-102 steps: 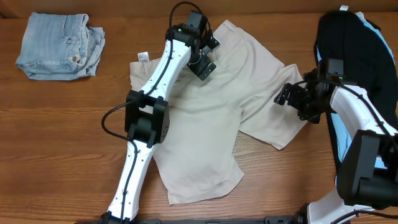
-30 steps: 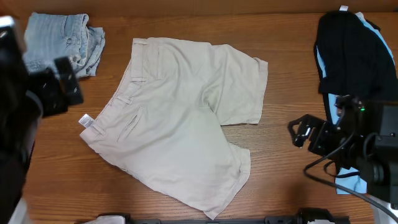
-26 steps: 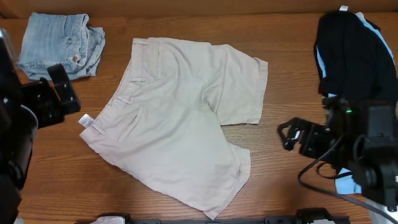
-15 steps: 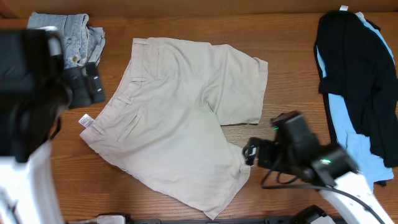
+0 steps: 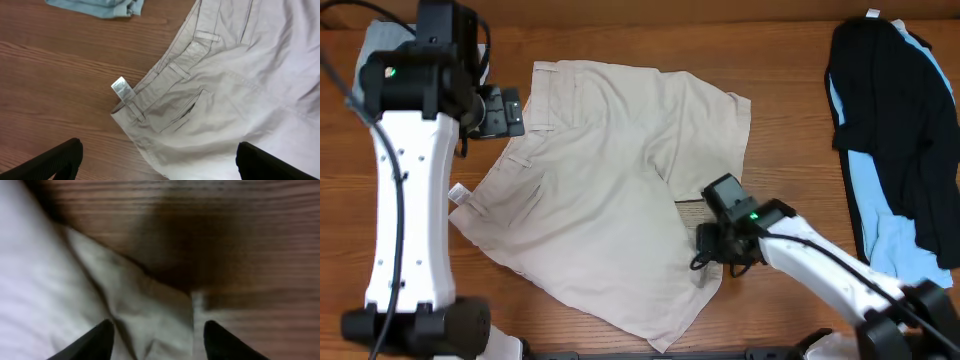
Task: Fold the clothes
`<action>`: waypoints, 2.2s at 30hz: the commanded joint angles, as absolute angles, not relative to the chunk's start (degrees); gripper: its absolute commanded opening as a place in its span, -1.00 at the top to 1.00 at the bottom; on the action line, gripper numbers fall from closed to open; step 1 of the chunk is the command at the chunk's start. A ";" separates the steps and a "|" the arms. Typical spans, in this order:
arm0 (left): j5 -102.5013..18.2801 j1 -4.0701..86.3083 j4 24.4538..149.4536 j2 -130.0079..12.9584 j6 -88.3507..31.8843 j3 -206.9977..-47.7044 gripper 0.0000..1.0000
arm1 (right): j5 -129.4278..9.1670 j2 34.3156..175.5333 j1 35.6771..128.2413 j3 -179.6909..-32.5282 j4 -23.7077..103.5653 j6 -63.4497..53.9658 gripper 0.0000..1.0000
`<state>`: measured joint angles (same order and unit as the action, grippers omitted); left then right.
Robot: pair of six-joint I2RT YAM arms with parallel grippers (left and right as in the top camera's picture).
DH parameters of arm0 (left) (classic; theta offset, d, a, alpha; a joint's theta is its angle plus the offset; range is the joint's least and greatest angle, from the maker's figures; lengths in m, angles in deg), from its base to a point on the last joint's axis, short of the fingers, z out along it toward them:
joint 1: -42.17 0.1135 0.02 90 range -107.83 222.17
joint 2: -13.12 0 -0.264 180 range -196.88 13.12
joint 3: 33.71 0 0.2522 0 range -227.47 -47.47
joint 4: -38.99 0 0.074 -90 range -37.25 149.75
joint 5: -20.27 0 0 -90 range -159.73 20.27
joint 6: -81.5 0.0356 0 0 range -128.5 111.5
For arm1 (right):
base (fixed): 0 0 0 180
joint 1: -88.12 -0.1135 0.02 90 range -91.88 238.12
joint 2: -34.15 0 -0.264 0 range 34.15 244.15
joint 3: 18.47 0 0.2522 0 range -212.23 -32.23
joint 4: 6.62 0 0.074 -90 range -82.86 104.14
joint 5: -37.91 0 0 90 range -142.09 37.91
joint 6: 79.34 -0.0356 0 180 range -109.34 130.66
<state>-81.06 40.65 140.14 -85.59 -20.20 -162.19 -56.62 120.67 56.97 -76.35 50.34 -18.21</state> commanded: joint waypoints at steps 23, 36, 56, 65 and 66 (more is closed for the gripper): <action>-80.60 39.91 138.66 -92.52 -20.07 -160.68 -1.00 | -62.50 124.28 84.18 -80.64 36.90 -5.35 0.88; -80.62 39.95 137.63 -92.44 -19.61 -159.22 -0.99 | -63.81 124.15 85.69 -85.53 38.04 -4.09 -0.36; -82.33 39.95 141.65 -74.82 -23.13 -159.76 -0.99 | -64.23 100.26 85.55 -106.73 76.79 -8.39 -0.91; -77.61 39.93 147.07 -69.70 -23.33 -158.69 -0.99 | -64.38 95.38 82.58 -103.30 83.46 -13.59 -0.91; -77.61 39.93 147.01 -69.68 -23.33 -157.58 -1.00 | -64.40 95.38 81.95 -102.30 83.35 -14.69 -0.91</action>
<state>-79.03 40.65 146.94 -68.26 -22.15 -159.42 -63.94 95.19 83.70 -104.79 83.22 -10.80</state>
